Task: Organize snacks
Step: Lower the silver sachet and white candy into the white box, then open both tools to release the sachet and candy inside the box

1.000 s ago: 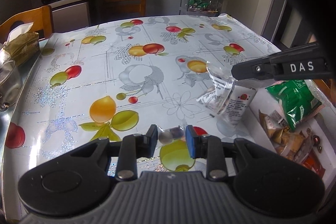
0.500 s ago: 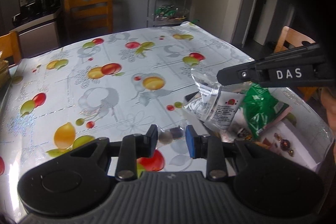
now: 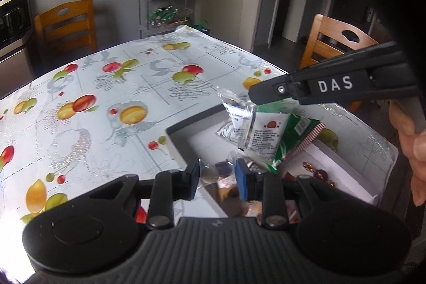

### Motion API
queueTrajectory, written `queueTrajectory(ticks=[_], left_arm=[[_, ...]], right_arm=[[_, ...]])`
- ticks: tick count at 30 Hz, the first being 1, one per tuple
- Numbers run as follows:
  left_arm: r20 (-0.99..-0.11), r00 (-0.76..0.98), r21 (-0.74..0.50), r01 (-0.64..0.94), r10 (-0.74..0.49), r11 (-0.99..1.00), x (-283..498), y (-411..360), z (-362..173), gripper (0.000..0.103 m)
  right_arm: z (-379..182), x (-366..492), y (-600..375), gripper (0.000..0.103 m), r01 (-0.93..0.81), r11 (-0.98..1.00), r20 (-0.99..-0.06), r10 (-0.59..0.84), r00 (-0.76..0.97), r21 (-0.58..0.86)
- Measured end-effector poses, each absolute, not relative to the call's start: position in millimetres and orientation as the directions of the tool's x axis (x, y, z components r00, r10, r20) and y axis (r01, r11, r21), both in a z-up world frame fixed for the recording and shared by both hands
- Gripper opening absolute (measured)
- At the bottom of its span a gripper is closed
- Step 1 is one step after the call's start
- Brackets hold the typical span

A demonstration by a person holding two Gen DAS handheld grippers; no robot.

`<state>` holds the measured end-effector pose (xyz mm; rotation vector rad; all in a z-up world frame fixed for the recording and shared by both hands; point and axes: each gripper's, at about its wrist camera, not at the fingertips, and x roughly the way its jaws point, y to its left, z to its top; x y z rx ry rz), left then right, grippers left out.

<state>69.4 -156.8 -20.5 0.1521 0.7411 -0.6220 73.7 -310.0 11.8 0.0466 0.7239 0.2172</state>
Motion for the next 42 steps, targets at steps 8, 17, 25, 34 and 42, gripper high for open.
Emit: queueTrajectory(ticks=[8,17,25,34,42], left_arm=[[-0.687,0.537,-0.078,0.616,-0.49,0.784,66,-178,-28,0.026],[-0.698,0.522,-0.084,0.62,-0.49,0.78,71,-188,-33,0.026],[-0.719,0.498,-0.094,0.622,-0.485,0.777,78,-199,-41,0.027],[-0.743,0.474,-0.109,0.61,-0.472,0.785,86,-204,-51,0.027],[-0.744,0.475,-0.103,0.613,-0.47,0.783,89,-209,-54,0.027]], right_arm=[[2,70,-326,0.003,-0.147,0.98,-0.667,0.199,0.718,0.135],[0,71,-334,0.003,-0.142,0.981,-0.67,0.196,0.716,0.135],[-7,71,-341,0.003,-0.139,0.98,-0.687,0.198,0.699,0.141],[-15,73,-342,0.003,-0.139,0.979,-0.703,0.202,0.681,0.147],[-16,76,-346,0.003,-0.132,0.981,-0.709,0.196,0.677,0.146]])
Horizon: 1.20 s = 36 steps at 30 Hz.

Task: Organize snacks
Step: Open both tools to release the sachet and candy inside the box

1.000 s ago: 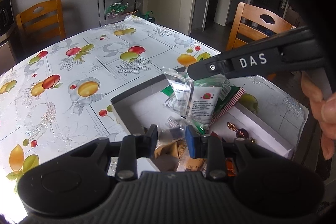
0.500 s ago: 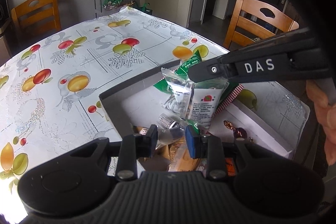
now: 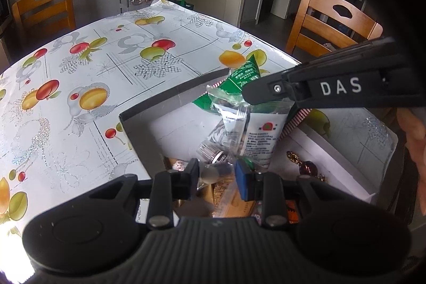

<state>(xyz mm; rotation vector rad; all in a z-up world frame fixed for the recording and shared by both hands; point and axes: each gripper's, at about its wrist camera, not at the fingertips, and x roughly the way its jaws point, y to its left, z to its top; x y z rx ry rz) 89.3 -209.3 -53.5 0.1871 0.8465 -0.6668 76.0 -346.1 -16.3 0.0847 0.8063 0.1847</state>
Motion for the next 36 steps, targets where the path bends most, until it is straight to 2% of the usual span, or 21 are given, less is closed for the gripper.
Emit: queueTrajectory(ticks=[4,6,8,10,13,17,25,27,30,34,36], left_arm=[[-0.749,0.468,-0.101,0.619,-0.469,0.779,91,-212,-54,0.033],[-0.75,0.468,-0.099,0.62,-0.467,0.779,91,-212,-55,0.044],[-0.746,0.469,-0.1,0.623,-0.473,0.776,91,-212,-54,0.061],[-0.739,0.476,-0.096,0.625,-0.476,0.775,91,-212,-53,0.069],[-0.738,0.473,-0.097,0.631,-0.482,0.77,89,-212,-52,0.07],[-0.738,0.468,-0.103,0.634,-0.486,0.767,86,-210,-50,0.07],[-0.739,0.472,-0.089,0.639,-0.481,0.764,82,-207,-44,0.07],[-0.74,0.472,-0.086,0.642,-0.48,0.762,80,-206,-43,0.07],[-0.739,0.471,-0.082,0.646,-0.481,0.759,77,-205,-41,0.075],[-0.741,0.474,-0.068,0.652,-0.476,0.755,72,-204,-38,0.088],[-0.741,0.471,-0.068,0.657,-0.479,0.751,69,-202,-36,0.092]], right_arm=[[-18,78,-345,0.004,-0.136,0.98,-0.716,0.199,0.669,0.146],[-19,79,-344,0.008,-0.139,0.979,-0.723,0.202,0.661,0.146],[-20,80,-344,0.015,-0.141,0.979,-0.728,0.203,0.655,0.147],[-21,78,-343,0.021,-0.144,0.979,-0.728,0.205,0.654,0.146],[-19,77,-343,0.022,-0.145,0.978,-0.726,0.207,0.656,0.147],[-15,75,-344,0.035,-0.137,0.979,-0.721,0.206,0.661,0.154],[-12,63,-350,0.043,-0.108,0.984,-0.719,0.175,0.672,0.139],[-11,60,-352,0.05,-0.103,0.986,-0.719,0.168,0.674,0.134],[-10,55,-352,0.056,-0.098,0.987,-0.718,0.157,0.678,0.124],[-8,51,-353,0.067,-0.094,0.989,-0.718,0.147,0.68,0.113],[-7,48,-353,0.079,-0.091,0.989,-0.716,0.145,0.683,0.113]])
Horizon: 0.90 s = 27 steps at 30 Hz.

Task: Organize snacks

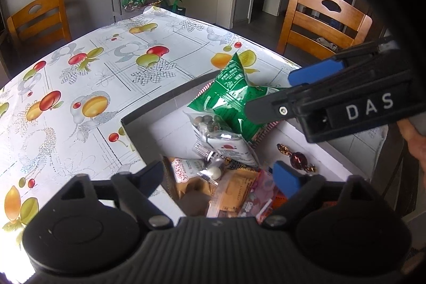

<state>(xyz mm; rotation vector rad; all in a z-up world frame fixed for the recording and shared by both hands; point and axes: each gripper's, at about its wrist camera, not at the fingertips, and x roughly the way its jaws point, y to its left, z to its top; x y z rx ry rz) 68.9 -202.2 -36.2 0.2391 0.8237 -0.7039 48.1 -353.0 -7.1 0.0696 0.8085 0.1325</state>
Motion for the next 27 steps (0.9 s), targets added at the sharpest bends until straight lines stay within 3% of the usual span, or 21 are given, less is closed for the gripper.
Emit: queueTrajectory(ticks=[3,9,27], left_arm=[[-0.743,0.472,-0.059,0.661,-0.475,0.748,65,-201,-34,0.093],[-0.748,0.457,-0.084,0.654,-0.481,0.752,64,-197,-33,0.094],[-0.738,0.472,-0.082,0.647,-0.482,0.758,56,-190,-22,0.1]], right_arm=[[-5,44,-354,0.093,-0.088,0.989,-0.707,0.147,0.691,0.119],[-1,37,-355,0.1,-0.077,0.99,-0.701,0.136,0.7,0.116],[5,27,-355,0.101,-0.067,0.992,-0.692,0.123,0.711,0.107]])
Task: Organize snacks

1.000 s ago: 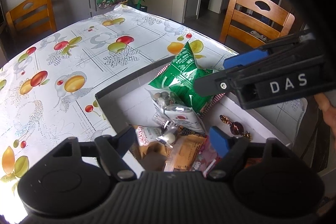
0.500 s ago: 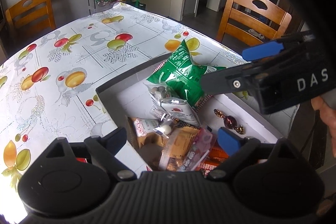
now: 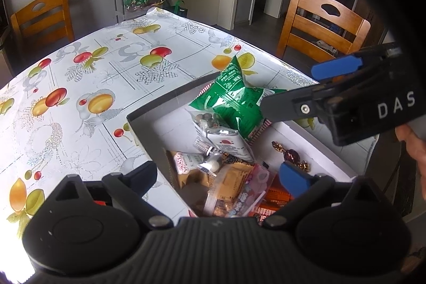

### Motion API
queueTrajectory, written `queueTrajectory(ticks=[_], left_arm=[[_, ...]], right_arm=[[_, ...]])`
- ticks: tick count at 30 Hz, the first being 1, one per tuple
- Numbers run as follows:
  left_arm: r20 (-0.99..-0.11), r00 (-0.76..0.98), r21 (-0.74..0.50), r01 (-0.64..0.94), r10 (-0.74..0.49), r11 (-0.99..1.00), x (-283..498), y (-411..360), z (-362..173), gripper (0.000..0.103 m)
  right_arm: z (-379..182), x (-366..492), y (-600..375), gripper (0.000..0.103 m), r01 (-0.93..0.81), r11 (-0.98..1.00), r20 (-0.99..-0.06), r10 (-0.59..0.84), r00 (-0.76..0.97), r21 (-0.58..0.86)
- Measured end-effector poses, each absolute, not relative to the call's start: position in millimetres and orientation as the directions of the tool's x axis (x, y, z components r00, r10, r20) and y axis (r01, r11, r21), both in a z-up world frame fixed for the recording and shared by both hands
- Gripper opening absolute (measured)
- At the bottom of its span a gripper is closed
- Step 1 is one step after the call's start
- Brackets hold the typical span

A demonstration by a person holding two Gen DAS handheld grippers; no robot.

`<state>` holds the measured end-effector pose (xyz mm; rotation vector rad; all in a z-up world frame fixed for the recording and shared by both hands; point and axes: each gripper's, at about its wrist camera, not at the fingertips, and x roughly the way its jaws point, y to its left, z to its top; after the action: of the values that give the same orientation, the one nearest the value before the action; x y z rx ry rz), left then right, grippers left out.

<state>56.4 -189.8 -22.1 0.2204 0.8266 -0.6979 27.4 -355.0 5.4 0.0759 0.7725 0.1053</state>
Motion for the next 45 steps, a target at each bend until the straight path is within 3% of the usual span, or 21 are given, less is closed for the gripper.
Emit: queueTrajectory(ticks=[45], left_arm=[[-0.733,0.479,-0.056,0.665,-0.483,0.745,59.4,-190.4,-16.0,0.1]], right_arm=[[8.1,30.3,-352.7,0.102,-0.045,0.993,-0.69,0.106,0.716,0.105]])
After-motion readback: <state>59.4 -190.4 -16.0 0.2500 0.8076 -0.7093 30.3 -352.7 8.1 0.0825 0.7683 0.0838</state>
